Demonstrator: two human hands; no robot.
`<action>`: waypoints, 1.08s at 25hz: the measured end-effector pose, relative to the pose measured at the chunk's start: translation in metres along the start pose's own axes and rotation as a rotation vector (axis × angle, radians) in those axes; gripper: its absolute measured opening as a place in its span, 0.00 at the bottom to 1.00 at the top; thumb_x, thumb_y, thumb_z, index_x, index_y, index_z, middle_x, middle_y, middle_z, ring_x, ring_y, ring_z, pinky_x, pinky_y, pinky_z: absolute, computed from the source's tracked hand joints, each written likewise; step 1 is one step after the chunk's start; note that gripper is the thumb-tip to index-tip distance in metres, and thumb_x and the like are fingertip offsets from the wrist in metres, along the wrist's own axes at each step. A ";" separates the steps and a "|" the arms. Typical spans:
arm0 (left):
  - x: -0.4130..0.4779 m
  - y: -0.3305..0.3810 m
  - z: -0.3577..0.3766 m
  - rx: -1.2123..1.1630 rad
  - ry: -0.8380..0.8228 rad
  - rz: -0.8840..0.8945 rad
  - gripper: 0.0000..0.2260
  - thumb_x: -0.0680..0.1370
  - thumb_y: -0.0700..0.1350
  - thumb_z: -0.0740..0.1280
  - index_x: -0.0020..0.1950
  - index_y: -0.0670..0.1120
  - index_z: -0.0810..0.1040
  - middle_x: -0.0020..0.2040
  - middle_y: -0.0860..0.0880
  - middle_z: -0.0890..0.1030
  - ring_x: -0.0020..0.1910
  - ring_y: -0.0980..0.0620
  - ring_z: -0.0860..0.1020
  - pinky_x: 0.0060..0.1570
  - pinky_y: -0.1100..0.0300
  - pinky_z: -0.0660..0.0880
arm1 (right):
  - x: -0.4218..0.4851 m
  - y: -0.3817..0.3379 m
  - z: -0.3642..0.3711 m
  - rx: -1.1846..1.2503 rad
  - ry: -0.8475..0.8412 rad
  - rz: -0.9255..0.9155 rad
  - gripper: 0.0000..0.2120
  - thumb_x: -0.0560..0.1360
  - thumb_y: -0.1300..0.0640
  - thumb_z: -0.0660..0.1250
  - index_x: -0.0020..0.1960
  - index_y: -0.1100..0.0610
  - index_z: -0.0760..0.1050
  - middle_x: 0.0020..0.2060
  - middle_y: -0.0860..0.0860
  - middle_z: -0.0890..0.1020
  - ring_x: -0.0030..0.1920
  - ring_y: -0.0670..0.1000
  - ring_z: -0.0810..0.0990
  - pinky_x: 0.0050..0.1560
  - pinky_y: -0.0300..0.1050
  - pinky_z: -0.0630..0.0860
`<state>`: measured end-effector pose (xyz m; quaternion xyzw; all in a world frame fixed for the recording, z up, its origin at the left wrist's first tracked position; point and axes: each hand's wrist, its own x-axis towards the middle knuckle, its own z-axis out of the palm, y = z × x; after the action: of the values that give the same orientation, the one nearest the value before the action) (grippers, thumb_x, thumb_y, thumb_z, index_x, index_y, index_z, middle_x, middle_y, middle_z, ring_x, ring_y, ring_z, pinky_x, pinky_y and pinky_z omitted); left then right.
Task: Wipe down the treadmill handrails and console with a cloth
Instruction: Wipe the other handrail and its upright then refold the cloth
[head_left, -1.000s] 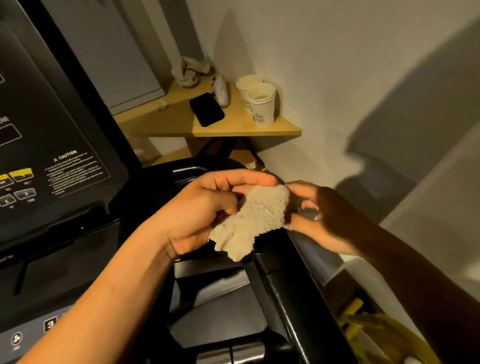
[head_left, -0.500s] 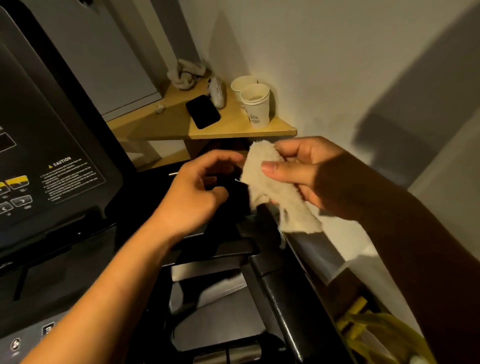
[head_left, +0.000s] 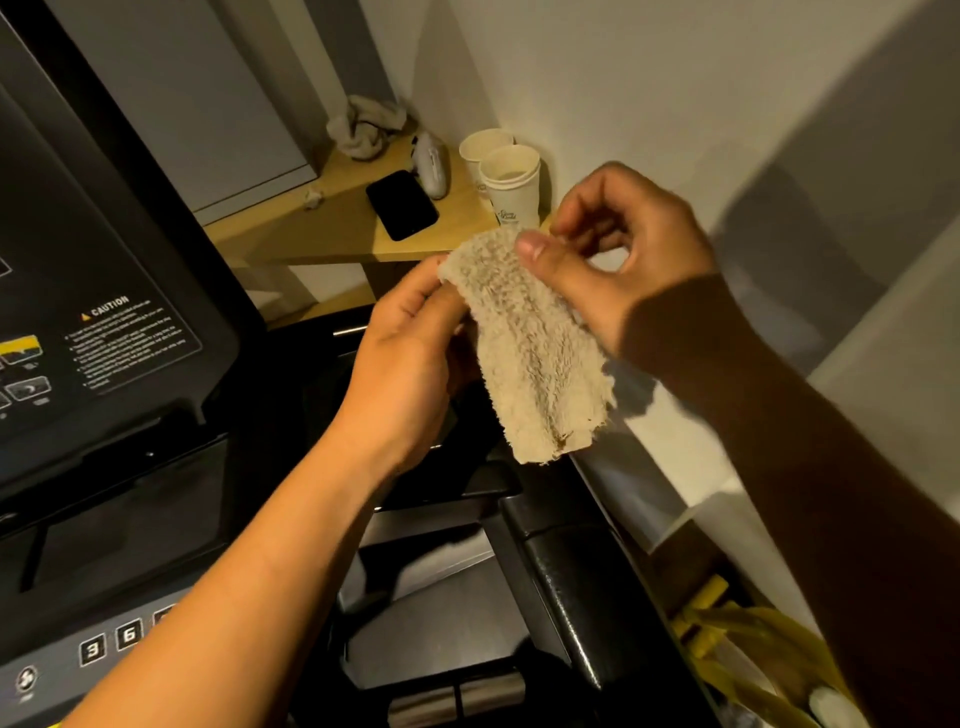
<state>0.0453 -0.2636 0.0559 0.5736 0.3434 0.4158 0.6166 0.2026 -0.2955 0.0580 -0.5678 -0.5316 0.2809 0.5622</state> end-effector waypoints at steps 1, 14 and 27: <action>-0.001 0.002 0.003 -0.098 0.014 -0.054 0.10 0.82 0.40 0.58 0.57 0.44 0.78 0.47 0.47 0.82 0.44 0.53 0.81 0.41 0.60 0.79 | -0.004 0.004 0.003 0.018 0.003 0.021 0.11 0.73 0.48 0.71 0.50 0.50 0.73 0.39 0.50 0.79 0.38 0.46 0.79 0.39 0.37 0.79; -0.042 -0.074 -0.082 1.381 -0.269 0.149 0.17 0.79 0.53 0.61 0.65 0.49 0.74 0.64 0.51 0.74 0.66 0.51 0.71 0.69 0.46 0.64 | -0.079 0.102 0.071 -0.536 -0.210 -0.208 0.21 0.80 0.52 0.56 0.71 0.59 0.69 0.72 0.55 0.67 0.73 0.51 0.64 0.71 0.47 0.65; -0.042 -0.070 -0.069 1.541 -0.360 0.141 0.23 0.80 0.59 0.54 0.74 0.54 0.64 0.78 0.54 0.59 0.78 0.55 0.51 0.74 0.43 0.53 | -0.134 0.105 0.038 -0.581 -0.438 -0.064 0.27 0.82 0.49 0.42 0.74 0.63 0.57 0.77 0.58 0.51 0.78 0.56 0.49 0.75 0.52 0.58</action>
<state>-0.0260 -0.2724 -0.0234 0.9176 0.3923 0.0000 0.0645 0.1606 -0.3850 -0.0854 -0.6135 -0.7144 0.2153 0.2587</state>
